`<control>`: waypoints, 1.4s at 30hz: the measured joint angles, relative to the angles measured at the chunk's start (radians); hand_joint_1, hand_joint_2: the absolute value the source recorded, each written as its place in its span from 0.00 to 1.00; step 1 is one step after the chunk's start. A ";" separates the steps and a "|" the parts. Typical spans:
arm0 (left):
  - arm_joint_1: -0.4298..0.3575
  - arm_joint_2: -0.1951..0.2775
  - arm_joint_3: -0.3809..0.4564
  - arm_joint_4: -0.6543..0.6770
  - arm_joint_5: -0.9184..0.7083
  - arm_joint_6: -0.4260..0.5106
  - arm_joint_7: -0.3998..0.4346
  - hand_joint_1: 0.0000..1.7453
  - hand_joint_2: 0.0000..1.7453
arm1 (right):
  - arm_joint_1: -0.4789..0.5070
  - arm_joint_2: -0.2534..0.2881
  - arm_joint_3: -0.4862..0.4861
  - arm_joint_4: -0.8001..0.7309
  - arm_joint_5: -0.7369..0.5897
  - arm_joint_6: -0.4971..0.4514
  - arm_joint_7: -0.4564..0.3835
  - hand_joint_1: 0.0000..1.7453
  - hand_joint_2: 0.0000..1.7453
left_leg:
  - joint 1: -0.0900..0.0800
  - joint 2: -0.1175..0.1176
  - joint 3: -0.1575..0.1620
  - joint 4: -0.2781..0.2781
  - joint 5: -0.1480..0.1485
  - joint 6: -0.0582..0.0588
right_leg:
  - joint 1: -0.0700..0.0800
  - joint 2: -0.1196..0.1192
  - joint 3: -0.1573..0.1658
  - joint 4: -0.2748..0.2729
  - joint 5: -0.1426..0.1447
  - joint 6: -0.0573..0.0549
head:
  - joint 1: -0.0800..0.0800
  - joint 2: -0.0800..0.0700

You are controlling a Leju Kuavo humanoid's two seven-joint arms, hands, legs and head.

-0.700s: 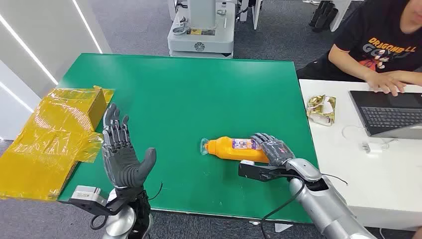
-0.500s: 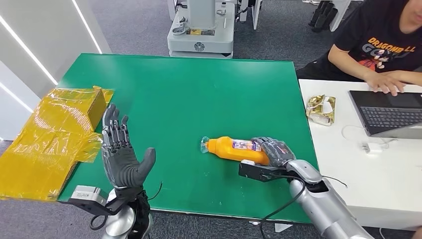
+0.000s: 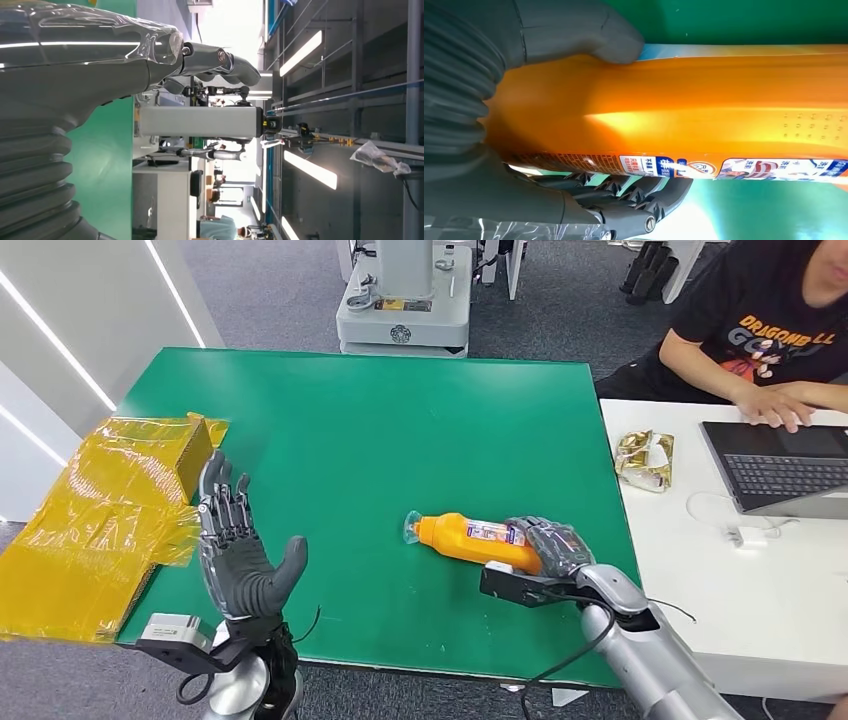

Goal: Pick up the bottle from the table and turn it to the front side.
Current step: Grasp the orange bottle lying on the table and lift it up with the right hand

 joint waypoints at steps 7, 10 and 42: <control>0.019 0.000 0.005 -0.005 -0.021 0.030 0.000 0.00 1.00 | 0.088 0.068 -0.076 -0.068 -0.095 -0.225 -0.083 1.00 1.00 | 0.000 0.000 -0.002 0.000 0.000 0.000 | 0.000 0.000 -0.002 0.000 0.000 0.000 | 0.000 0.000; 0.028 0.000 0.005 -0.012 -0.027 0.040 0.000 0.00 1.00 | 0.151 0.100 -0.111 -0.157 -0.144 -0.274 -0.146 1.00 1.00 | 0.000 -0.001 -0.003 -0.001 -0.001 -0.001 | 0.000 0.000 -0.004 0.000 -0.001 0.000 | 0.000 0.000; -0.034 0.018 -0.052 0.163 -0.022 -0.133 0.105 0.00 1.00 | 0.496 0.160 -0.155 -0.625 -0.256 -0.603 -0.338 1.00 1.00 | 0.000 0.000 -0.005 -0.001 -0.003 -0.001 | 0.000 0.000 -0.005 0.000 -0.003 0.001 | 0.000 0.000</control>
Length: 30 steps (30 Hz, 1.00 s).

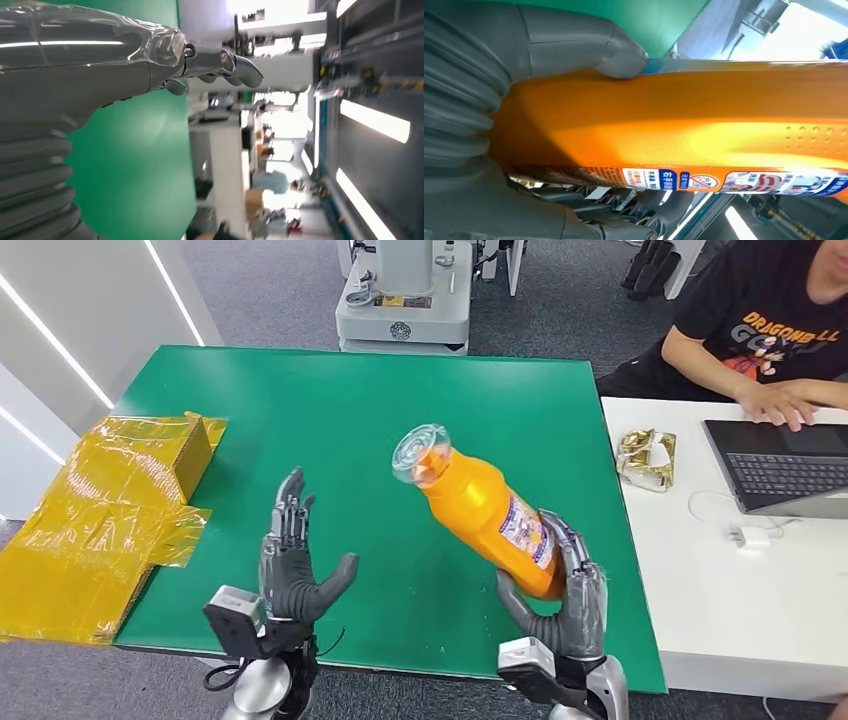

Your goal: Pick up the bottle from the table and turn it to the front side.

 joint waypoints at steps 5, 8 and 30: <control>-0.038 0.006 -0.025 0.059 -0.017 -0.064 0.040 0.00 1.00 | -0.007 0.000 0.018 0.003 0.063 0.081 0.035 1.00 1.00 | 0.000 0.000 0.000 0.000 0.000 0.000 | 0.000 0.000 0.000 0.000 0.000 0.000 | 0.000 0.000; -0.050 0.007 -0.028 0.071 -0.008 -0.113 0.044 0.00 1.00 | -0.018 0.000 0.022 0.012 0.072 0.134 0.050 1.00 1.00 | 0.000 0.000 0.000 0.000 0.000 0.000 | 0.000 0.000 0.000 0.000 0.000 0.000 | 0.000 0.000; -0.086 0.003 -0.028 0.119 0.000 -0.171 0.020 0.00 1.00 | -0.063 0.011 0.029 0.125 0.204 0.221 0.092 1.00 1.00 | 0.000 0.000 0.000 0.000 0.000 0.000 | 0.000 0.000 0.000 0.000 0.000 0.000 | 0.000 0.000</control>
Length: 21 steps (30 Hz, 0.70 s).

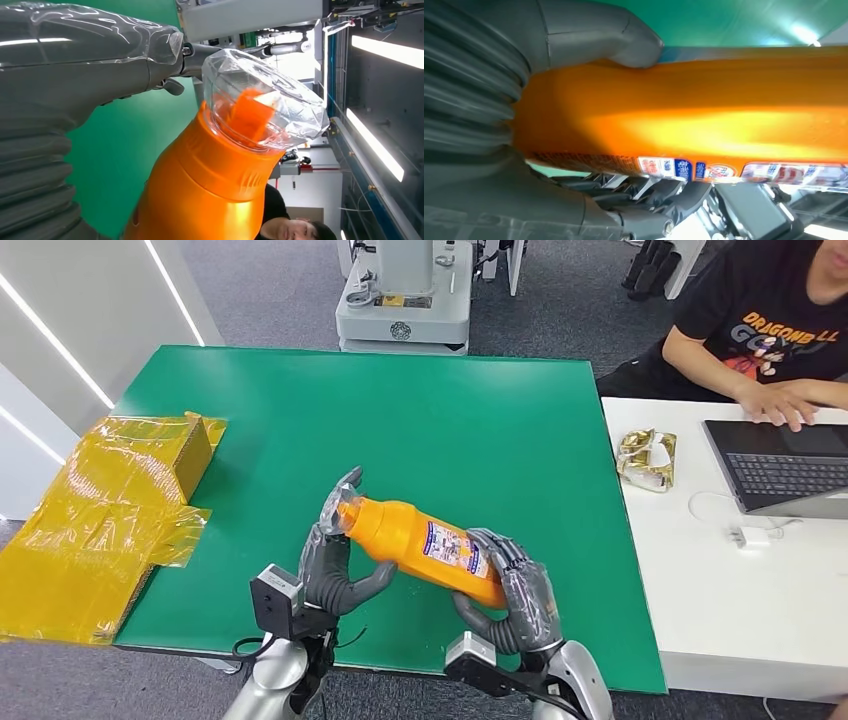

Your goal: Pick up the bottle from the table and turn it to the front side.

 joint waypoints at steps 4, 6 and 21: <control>0.002 -0.001 0.000 -0.001 0.000 -0.001 -0.008 0.00 1.00 | -0.017 0.000 0.002 0.016 0.062 0.008 0.024 1.00 1.00 | 0.000 0.000 0.000 0.000 0.000 0.000 | 0.000 0.000 0.000 0.000 0.000 0.000 | 0.000 0.000; 0.005 -0.001 0.000 -0.001 0.017 -0.013 -0.008 0.00 1.00 | -0.022 0.000 0.003 0.025 0.087 0.008 0.032 1.00 1.00 | 0.000 0.000 0.000 0.000 0.000 0.000 | 0.000 0.000 0.000 0.000 0.000 0.000 | 0.000 0.000; 0.020 -0.011 0.002 -0.002 0.124 -0.113 0.065 0.00 1.00 | -0.026 0.011 0.006 0.061 0.122 0.010 0.029 1.00 1.00 | 0.000 0.000 0.000 0.000 0.000 0.000 | 0.000 0.000 0.000 0.000 0.000 0.000 | 0.000 0.000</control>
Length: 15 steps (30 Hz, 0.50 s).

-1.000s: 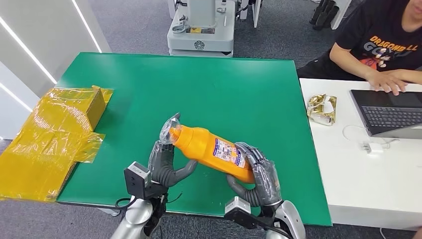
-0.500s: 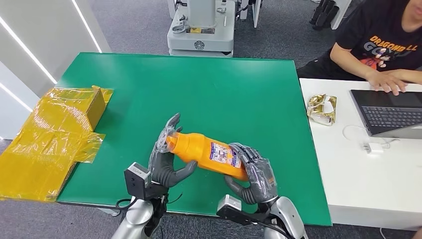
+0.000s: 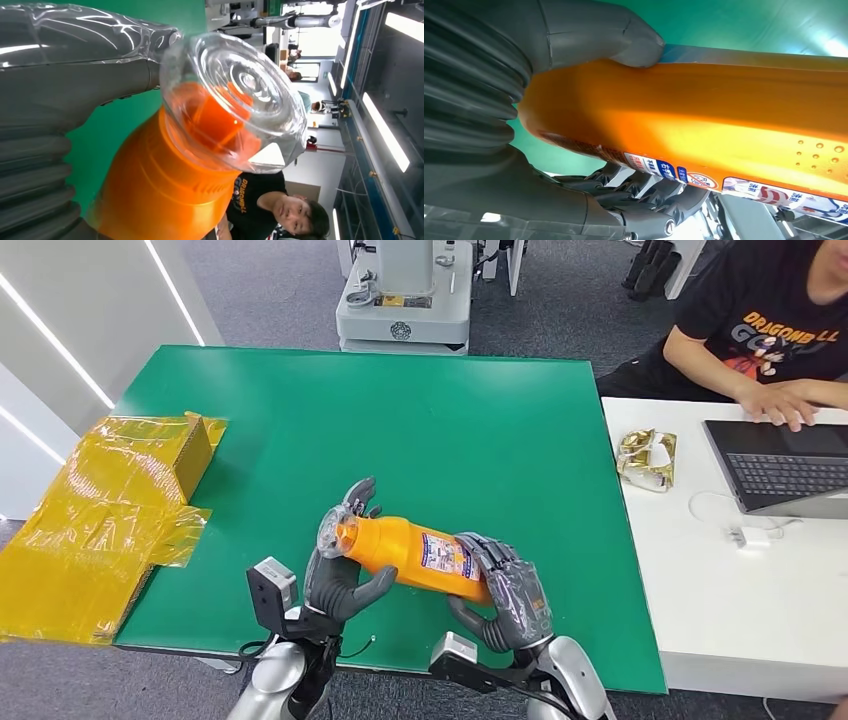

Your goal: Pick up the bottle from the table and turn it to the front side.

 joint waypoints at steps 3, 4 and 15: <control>0.000 -0.005 0.000 0.000 0.002 -0.004 0.005 0.00 1.00 | 0.000 0.005 0.000 0.000 0.001 -0.001 0.000 1.00 1.00 | 0.000 0.000 0.000 0.000 0.000 0.000 | 0.000 0.000 0.000 0.000 0.000 0.000 | 0.000 0.000; 0.000 -0.006 0.000 0.000 0.002 -0.004 0.006 0.00 1.00 | 0.000 0.005 0.000 0.000 0.001 -0.001 0.000 1.00 1.00 | 0.000 0.000 0.000 0.000 0.000 0.000 | 0.000 0.000 0.000 0.000 0.000 0.000 | 0.000 0.000; -0.028 -0.020 0.000 0.011 -0.017 0.010 0.059 0.00 1.00 | 0.015 0.045 -0.002 -0.002 0.013 -0.013 0.000 1.00 1.00 | 0.000 0.000 0.000 0.000 0.000 0.000 | 0.000 0.000 0.000 0.000 0.000 0.000 | 0.000 0.000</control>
